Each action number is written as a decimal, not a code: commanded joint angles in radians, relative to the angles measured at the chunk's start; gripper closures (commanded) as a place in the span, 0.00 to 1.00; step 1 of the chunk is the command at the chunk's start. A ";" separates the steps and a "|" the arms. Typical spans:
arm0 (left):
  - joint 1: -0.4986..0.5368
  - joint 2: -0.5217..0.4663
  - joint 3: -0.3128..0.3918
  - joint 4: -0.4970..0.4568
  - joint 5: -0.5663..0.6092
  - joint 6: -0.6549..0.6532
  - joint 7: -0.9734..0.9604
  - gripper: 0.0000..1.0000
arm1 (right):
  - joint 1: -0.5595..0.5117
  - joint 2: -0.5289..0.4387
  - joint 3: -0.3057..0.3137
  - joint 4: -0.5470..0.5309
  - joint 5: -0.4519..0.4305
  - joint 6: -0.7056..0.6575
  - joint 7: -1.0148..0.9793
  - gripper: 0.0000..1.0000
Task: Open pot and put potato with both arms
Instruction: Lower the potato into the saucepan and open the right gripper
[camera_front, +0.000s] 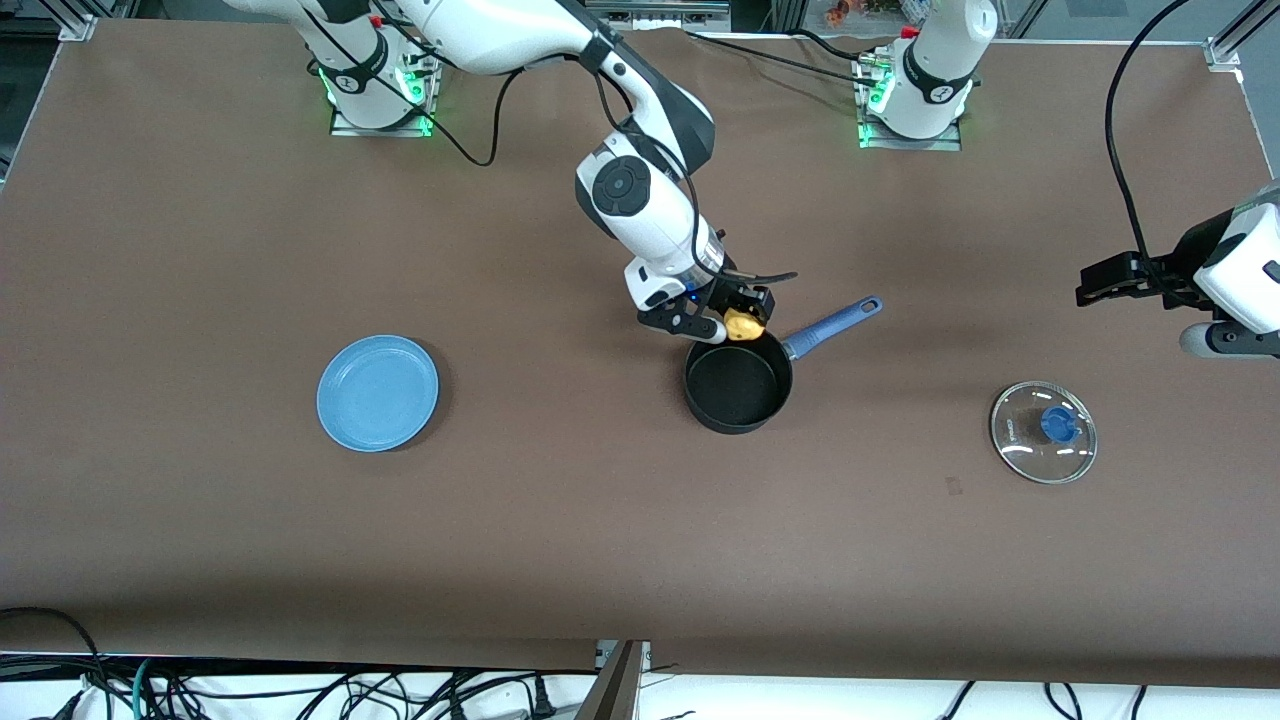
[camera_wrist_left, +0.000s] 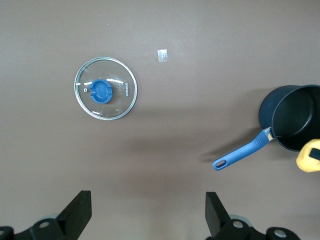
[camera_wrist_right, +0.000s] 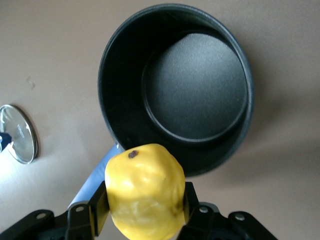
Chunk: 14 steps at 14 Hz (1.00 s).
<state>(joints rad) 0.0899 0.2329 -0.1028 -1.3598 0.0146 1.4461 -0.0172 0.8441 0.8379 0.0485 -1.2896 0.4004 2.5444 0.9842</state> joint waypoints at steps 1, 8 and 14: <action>0.001 0.017 0.003 0.036 -0.016 -0.019 0.000 0.00 | -0.014 0.061 0.005 0.092 0.017 -0.007 -0.001 0.22; 0.001 0.017 0.003 0.038 -0.016 -0.018 0.000 0.00 | -0.091 0.064 -0.016 0.147 -0.035 -0.036 -0.054 0.01; 0.001 0.017 0.006 0.038 -0.013 -0.016 -0.003 0.00 | -0.211 -0.112 -0.063 0.119 -0.100 -0.429 -0.277 0.00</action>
<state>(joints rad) 0.0906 0.2333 -0.1001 -1.3575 0.0146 1.4460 -0.0172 0.6414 0.8448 0.0186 -1.1329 0.3197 2.2775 0.7604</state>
